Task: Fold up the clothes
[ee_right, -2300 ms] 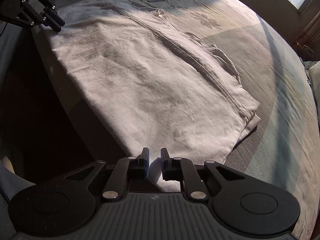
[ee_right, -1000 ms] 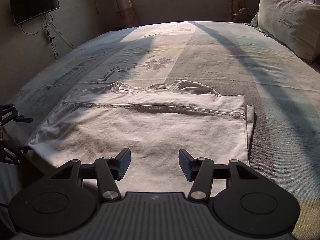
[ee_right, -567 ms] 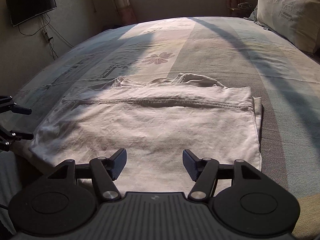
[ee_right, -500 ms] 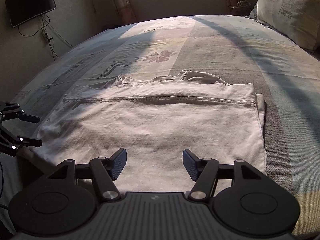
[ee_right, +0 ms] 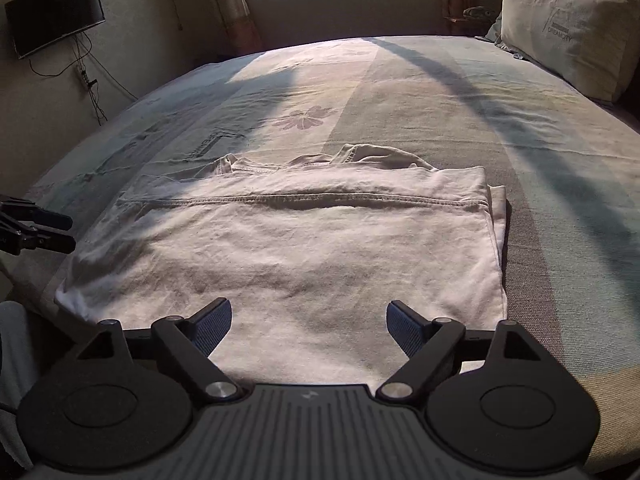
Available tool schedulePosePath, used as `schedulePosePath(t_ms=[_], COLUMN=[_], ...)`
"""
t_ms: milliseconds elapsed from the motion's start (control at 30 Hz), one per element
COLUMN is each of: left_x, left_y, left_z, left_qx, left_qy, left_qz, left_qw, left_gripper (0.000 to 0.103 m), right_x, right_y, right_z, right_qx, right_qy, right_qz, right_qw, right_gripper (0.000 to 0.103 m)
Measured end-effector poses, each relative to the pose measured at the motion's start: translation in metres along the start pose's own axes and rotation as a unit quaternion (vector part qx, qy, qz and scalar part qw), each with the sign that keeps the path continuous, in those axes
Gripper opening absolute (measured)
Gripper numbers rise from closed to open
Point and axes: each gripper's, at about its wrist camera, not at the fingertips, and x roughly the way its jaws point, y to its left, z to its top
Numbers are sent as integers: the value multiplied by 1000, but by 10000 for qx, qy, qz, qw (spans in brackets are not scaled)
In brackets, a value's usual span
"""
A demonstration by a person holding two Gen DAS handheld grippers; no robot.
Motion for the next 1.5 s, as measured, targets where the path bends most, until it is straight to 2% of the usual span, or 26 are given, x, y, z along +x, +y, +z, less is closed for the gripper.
schedulePosePath(t_ms=[133, 233, 333, 400, 500, 633, 667, 767, 867, 933, 1033, 1167, 1200, 1267, 1300, 1333, 1433, 1500], left_x=[42, 50, 58, 54, 48, 63, 72, 99, 104, 106, 103, 75, 72, 80, 86, 84, 76, 66], left_y=[6, 13, 20, 16, -1, -28, -32, -30, -18, -12, 0, 5, 6, 14, 21, 26, 42, 31], left_z=[10, -2, -13, -7, 8, 26, 29, 32, 36, 44, 52, 39, 34, 27, 26, 28, 33, 38], left_qx=[-451, -651, -847, -871, -623, -409, -418, -572, -656, -674, -984, -1068, -1062, -1046, -1102, -1232, -1608, -1316], left_qy=[58, 65, 74, 130, -38, -197, -167, -75, -433, -431, -304, -625, -662, -478, -348, -368, -430, -532], left_qz=[-80, -49, -15, 110, 61, -576, -601, -336, -334, -115, 175, -200, -120, 295, 694, 734, 848, 731], left_qw=[9989, 9978, 9964, 9961, 9980, 9973, 9972, 9978, 9963, 9967, 9945, 9921, 9921, 9929, 9909, 9890, 9824, 9872], left_gripper=[80, 80, 83, 83, 83, 85, 85, 85, 85, 85, 84, 86, 88, 89, 88, 84, 86, 86], right_x=[18, 41, 39, 39, 40, 42, 42, 45, 47, 49, 49, 50, 50, 49, 48, 48, 44, 38], right_y=[-11, -26, -24, -25, -26, -22, -21, -16, -11, -10, -11, -12, -12, -12, -13, -14, -17, -21], right_z=[11, -3, -21, -21, -21, -20, -20, -20, -21, -21, -21, -21, -21, -21, -20, -19, -16, -10], right_qx=[96, 434, 221, 264, 344, 326, 315, 173, 14, -37, 0, 53, 54, 96, 138, 181, 361, 564], right_qy=[-93, 342, 88, 67, -17, -43, -47, 0, 46, 57, 9, -50, -55, -74, -75, -75, -65, -92], right_qz=[-252, -329, -329, -323, -323, -411, -438, -568, -678, -714, -716, -717, -723, -727, -712, -698, -632, -557], right_qw=[9996, 9979, 9992, 9991, 9989, 9986, 9985, 9982, 9977, 9974, 9974, 9974, 9974, 9973, 9973, 9974, 9973, 9968], right_gripper=[101, 103, 103, 103, 103, 103, 103, 103, 103, 103, 103, 103, 103, 103, 103, 103, 103, 103])
